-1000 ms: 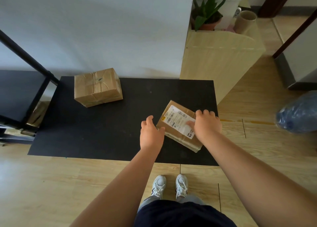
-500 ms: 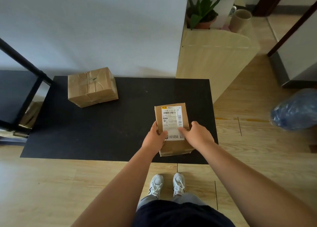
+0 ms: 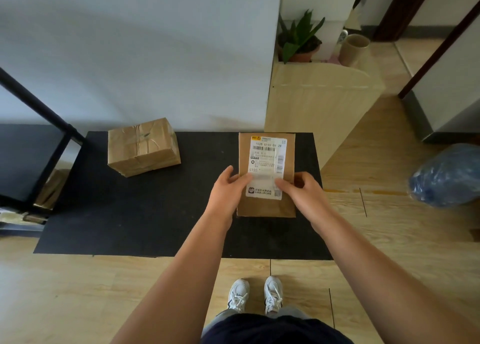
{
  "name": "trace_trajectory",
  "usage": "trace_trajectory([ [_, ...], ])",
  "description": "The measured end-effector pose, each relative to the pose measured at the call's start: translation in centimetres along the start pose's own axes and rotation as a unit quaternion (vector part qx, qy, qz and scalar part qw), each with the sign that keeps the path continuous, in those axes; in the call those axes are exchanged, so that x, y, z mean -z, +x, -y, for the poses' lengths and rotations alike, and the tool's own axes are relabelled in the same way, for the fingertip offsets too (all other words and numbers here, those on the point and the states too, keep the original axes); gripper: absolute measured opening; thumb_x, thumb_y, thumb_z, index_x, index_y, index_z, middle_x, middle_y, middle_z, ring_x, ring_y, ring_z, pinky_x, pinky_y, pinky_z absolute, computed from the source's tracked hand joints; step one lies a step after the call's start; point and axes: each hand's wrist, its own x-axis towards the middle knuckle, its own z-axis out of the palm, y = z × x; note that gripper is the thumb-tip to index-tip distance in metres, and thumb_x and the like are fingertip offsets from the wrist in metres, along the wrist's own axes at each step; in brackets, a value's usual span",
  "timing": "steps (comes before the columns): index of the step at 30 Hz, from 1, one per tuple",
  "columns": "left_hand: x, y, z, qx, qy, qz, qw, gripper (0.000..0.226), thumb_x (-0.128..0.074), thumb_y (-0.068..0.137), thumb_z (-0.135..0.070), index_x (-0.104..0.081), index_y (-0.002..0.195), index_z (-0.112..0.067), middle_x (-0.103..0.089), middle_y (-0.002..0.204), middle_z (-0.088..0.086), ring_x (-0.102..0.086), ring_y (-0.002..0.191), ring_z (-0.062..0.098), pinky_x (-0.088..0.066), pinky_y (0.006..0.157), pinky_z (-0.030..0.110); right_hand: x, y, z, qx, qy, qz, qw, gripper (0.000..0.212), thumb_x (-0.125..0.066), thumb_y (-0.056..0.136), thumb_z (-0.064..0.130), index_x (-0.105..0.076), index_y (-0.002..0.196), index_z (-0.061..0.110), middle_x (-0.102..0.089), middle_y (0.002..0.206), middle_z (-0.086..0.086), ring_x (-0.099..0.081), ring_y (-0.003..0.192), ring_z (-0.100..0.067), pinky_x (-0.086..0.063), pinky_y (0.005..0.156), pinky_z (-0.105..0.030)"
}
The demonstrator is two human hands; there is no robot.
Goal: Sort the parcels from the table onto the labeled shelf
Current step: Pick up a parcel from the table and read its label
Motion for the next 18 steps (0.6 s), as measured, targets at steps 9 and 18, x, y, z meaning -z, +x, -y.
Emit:
trace_trajectory([
  [9,2.4,-4.2,-7.2,-0.150,-0.096,0.037,0.983,0.061,-0.084,0.070,-0.032,-0.060,0.125,-0.022,-0.073,0.118,0.002,-0.072,0.108,0.020,-0.059,0.087,0.039,2.9,-4.3,5.6,0.141,0.151,-0.028,0.978,0.035,-0.076,0.086,0.030,-0.059,0.116,0.023,-0.076,0.100,0.014,-0.071,0.087,0.009,-0.054,0.071,-0.016],
  [18,3.5,-6.3,-10.0,-0.210,-0.129,0.083,0.966,0.055,-0.086,0.065,-0.028,-0.057,0.112,-0.029,-0.074,0.119,0.007,-0.072,0.108,0.030,-0.056,0.094,0.053,4.3,-7.4,9.0,0.237,0.237,0.000,0.942,0.050,-0.072,0.075,0.038,-0.056,0.118,0.018,-0.078,0.106,0.010,-0.074,0.101,-0.009,-0.061,0.081,-0.025],
])
